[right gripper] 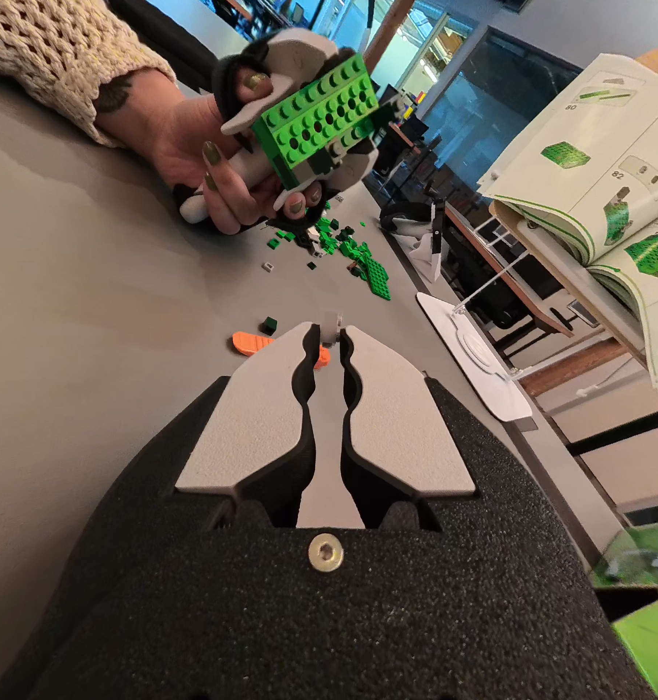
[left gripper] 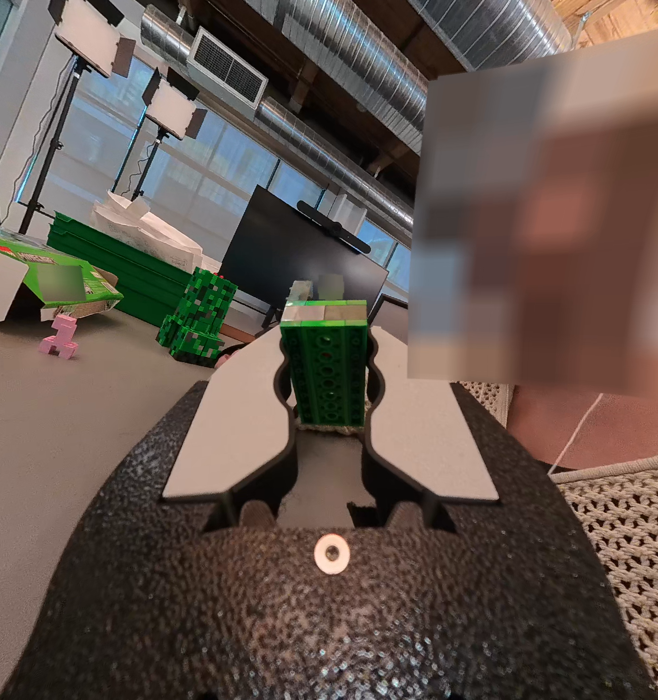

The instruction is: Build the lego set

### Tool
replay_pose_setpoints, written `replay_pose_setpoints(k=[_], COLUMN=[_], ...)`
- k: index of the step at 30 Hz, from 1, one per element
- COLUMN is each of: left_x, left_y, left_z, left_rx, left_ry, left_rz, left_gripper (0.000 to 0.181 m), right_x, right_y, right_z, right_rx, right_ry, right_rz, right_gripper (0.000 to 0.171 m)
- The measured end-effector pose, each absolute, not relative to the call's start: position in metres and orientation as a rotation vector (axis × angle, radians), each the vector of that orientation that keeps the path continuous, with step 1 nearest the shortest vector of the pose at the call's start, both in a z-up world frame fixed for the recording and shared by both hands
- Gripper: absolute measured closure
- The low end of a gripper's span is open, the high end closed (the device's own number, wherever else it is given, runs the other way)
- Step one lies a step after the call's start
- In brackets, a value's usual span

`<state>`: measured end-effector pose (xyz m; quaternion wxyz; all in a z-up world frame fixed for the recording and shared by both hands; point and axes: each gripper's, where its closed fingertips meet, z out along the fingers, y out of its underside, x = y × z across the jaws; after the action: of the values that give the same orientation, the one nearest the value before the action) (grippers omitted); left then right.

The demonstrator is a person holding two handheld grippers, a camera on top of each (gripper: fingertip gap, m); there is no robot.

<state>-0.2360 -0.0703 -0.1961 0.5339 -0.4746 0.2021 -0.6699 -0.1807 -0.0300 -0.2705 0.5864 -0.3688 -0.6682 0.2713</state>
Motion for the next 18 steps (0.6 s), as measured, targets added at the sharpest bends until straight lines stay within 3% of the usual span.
replay_pose_setpoints(k=[18], left_x=[-0.242], left_y=[-0.057], left_z=[-0.195], left_rx=[-1.126], left_ry=[0.391], left_rz=[-1.504], left_gripper=[0.146], right_x=[-0.166], right_y=[-0.06], right_z=[-0.243], right_rx=[-0.66], right_ry=[-1.544], right_rz=[0.995], right_gripper=[0.162])
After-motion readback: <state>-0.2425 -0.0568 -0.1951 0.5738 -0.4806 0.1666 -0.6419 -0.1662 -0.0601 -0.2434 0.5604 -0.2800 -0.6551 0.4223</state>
